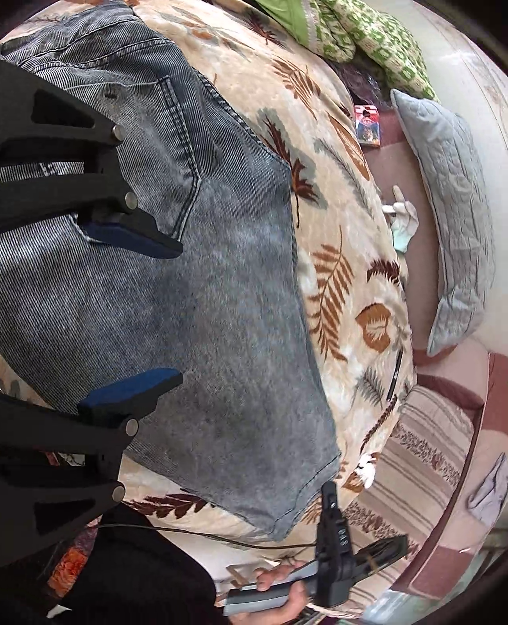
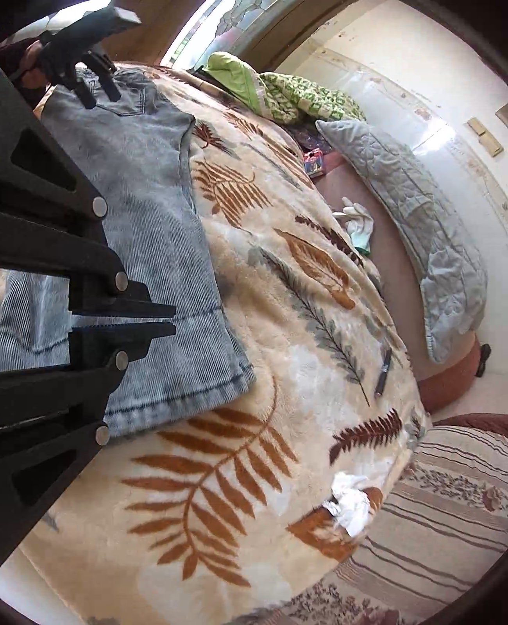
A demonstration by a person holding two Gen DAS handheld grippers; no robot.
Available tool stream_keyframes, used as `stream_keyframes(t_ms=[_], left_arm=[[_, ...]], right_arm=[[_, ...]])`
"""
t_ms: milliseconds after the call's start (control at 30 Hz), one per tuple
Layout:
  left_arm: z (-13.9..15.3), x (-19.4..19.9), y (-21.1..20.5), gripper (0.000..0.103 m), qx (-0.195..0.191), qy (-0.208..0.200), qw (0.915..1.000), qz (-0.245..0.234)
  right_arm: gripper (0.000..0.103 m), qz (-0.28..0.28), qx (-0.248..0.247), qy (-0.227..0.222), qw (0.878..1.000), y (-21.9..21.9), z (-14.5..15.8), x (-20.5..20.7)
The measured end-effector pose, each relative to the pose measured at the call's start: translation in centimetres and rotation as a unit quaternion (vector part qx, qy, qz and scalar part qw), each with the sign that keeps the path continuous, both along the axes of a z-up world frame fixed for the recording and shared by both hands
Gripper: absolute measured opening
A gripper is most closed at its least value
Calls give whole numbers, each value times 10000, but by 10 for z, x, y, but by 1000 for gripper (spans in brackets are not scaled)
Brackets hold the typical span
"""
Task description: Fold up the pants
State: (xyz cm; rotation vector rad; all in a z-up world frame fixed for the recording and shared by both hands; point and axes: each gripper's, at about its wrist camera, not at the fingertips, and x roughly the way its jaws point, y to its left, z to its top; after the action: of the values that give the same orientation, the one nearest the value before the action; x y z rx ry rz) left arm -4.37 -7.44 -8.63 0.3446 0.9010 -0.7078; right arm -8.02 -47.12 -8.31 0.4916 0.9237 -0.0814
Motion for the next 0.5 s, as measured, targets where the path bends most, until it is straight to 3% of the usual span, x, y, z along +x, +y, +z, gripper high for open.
stream_keyframes(t_ms=[100,200,333,500], left_arm=[[-11,0,-4,60,225,89,9997,-11],[-18,8,1,61,215,259,9994,101],[-23,13,3,61,237,314,9991,145],[-20,5,2,61,374,155,9991,93]], right_arm=[[4,291,-263,306,9988,24,-13,27],[4,291,-349,780,9959,32,-38,51],[3,251,-611,739,9951,33,-45,66],[3,-17,-536,648,9965,31,-39,73]])
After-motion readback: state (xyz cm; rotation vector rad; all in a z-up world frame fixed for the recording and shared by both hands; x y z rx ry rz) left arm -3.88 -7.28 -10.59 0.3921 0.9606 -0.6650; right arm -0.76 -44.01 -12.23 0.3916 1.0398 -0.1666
